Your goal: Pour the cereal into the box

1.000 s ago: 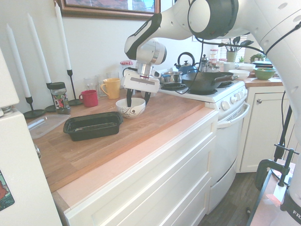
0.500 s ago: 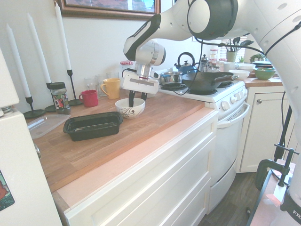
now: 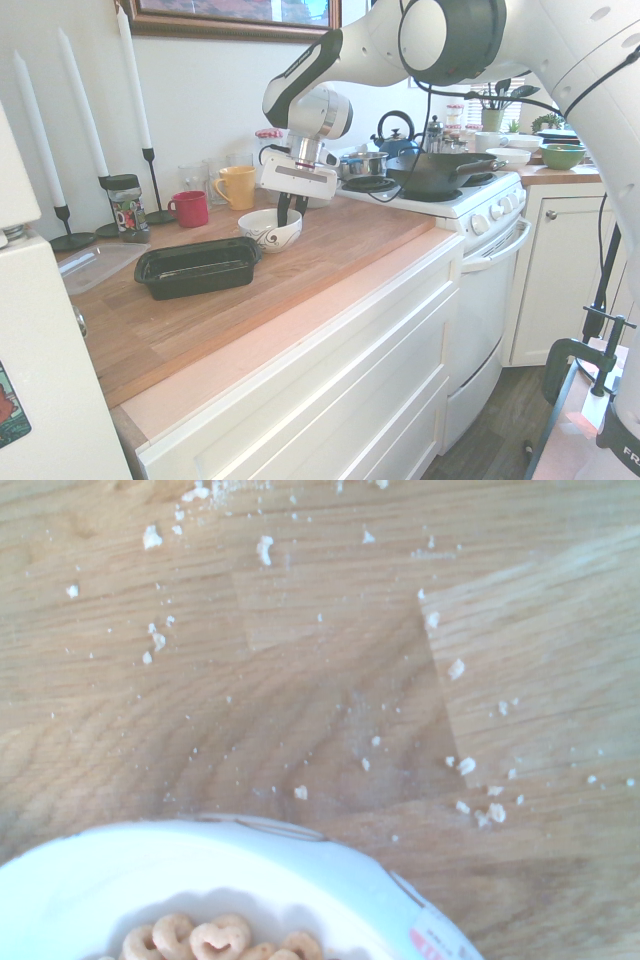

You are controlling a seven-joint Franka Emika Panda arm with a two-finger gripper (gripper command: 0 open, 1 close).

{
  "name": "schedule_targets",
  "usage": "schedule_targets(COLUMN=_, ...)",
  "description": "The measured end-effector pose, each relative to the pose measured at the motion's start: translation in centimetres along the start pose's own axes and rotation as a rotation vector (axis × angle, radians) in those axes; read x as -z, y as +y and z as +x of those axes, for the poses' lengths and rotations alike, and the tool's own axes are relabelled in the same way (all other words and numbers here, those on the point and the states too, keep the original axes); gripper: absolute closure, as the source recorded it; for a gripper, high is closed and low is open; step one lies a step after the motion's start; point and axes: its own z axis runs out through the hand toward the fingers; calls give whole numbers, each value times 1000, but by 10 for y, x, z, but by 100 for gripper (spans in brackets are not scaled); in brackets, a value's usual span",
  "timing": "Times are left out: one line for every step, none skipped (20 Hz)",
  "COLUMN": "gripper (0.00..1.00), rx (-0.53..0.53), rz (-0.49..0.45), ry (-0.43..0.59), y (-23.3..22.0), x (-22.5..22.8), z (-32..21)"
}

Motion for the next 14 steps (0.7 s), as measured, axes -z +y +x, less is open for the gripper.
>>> schedule_targets(gripper=100, rx=1, rz=1, ry=0, y=-1, x=1, z=0)
schedule_targets(gripper=100, rx=3, rz=2, ry=1, y=-2, x=3, z=0)
schedule_targets(gripper=100, rx=6, rz=5, ry=4, y=-3, x=5, z=0)
schedule_targets(gripper=100, rx=8, rz=8, ry=7, y=-5, x=8, z=0)
schedule_targets(gripper=100, rx=11, rz=11, ry=12, y=-7, x=11, z=-1)
schedule_targets(gripper=100, rx=13, rz=13, ry=16, y=-8, x=13, z=0)
schedule_targets(gripper=100, rx=15, rz=14, ry=22, y=-9, x=16, z=0)
schedule_targets(gripper=100, rx=15, rz=15, ry=25, y=-9, x=17, z=0)
schedule_targets(gripper=100, rx=15, rz=15, ry=27, y=-10, x=18, z=1)
schedule_targets(gripper=100, rx=15, rz=13, ry=31, y=-9, x=19, z=1)
schedule_targets(gripper=100, rx=15, rz=13, ry=35, y=-10, x=20, z=2)
schedule_targets(gripper=100, rx=16, rz=15, ry=39, y=-10, x=23, z=2)
schedule_targets(gripper=100, rx=16, rz=18, ry=44, y=-11, x=26, z=3)
schedule_targets(gripper=100, rx=17, rz=23, ry=49, y=-12, x=30, z=3)
